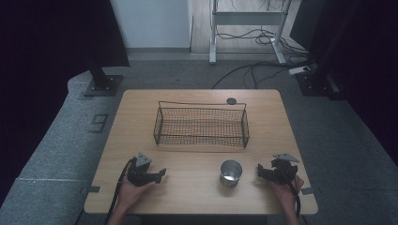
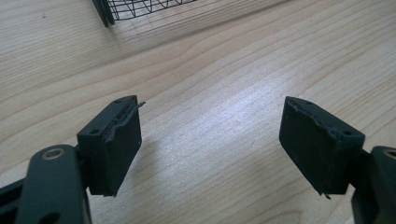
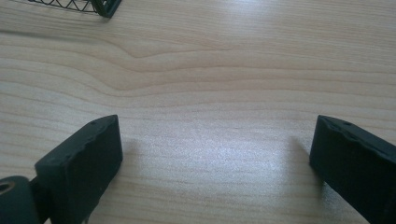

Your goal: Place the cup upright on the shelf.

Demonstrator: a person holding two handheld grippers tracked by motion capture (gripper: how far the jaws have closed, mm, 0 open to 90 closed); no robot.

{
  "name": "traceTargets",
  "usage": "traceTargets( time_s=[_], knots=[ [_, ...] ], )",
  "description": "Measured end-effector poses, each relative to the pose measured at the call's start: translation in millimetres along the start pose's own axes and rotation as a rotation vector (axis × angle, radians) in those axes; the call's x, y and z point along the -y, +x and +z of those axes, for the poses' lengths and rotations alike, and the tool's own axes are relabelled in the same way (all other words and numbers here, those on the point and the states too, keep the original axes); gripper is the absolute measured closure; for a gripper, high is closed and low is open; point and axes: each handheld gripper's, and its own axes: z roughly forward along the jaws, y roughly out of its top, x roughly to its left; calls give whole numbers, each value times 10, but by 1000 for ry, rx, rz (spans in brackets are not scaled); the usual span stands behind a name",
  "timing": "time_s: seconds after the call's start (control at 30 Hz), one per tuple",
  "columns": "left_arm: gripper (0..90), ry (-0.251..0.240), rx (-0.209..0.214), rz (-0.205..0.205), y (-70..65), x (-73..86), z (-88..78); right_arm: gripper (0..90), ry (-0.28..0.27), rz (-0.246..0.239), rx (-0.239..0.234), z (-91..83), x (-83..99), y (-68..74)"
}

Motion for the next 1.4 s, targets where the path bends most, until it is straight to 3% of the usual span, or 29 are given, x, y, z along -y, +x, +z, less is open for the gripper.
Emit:
traceTargets(
  time_s=[0.3, 0.47, 0.8, 0.97, 1.1, 1.13, 1.4],
  knots=[
    [209, 1, 0, 12, -17, 7, 11, 57, -7, 5, 1, -18, 13, -5],
    [209, 8, -4, 12, -8, 14, 31, 124, -25, 22, 14, -50, 34, -12],
    [209, 8, 6, 5, -1, 18, 28, 133, -35, 21, -13, -87, 30, 11],
    [210, 13, 10, -9, 20, 27, 45, 143, -96, -11, -45, -249, 11, 78],
    [212, 19, 10, -6, 10, 30, 58, 145, -138, -27, -104, -399, -7, 155],
    [213, 19, 9, -4, 6, 29, 58, 145, -152, -36, -150, -466, -18, 205],
    [213, 19, 5, -1, 8, 33, 63, 144, -194, -69, -241, -637, -81, 372]
  ],
)
